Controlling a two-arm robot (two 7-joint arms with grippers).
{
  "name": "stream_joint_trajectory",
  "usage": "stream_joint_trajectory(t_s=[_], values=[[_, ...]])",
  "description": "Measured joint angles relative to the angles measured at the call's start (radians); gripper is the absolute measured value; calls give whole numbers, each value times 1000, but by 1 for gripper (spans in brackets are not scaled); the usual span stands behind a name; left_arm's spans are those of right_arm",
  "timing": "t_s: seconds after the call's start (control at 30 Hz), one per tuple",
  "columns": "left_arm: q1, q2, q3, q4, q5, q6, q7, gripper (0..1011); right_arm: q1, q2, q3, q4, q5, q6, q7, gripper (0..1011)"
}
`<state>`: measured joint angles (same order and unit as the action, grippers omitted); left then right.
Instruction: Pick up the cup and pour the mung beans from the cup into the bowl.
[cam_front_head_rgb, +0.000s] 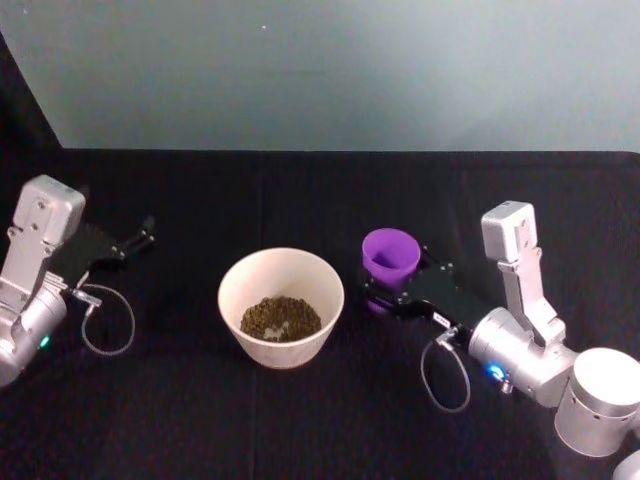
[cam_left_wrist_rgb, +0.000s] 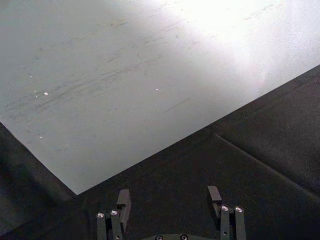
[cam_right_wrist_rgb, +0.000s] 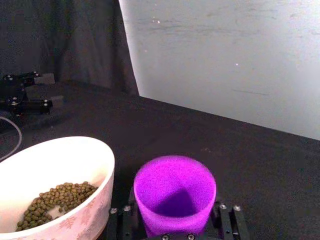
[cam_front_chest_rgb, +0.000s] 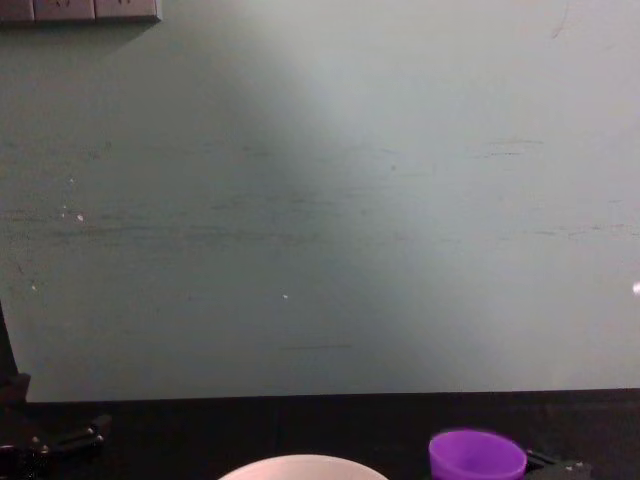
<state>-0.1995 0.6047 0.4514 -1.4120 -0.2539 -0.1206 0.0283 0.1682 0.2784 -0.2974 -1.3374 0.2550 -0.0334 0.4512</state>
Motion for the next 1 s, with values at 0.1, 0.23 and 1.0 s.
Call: stream_joint_trajectory(t_s=[0.1,0.23,1.0], values=[[0,0,0,0,0,0,0,1000,4,3,-8,4,7,-2,-1,887],[0,0,0,0,0,0,0,1000,8,7,-14,6,17,-9,-3,978],[0,0,0,0,0,0,0,1000,-20,63,23,-199,27,19,-127,1004]])
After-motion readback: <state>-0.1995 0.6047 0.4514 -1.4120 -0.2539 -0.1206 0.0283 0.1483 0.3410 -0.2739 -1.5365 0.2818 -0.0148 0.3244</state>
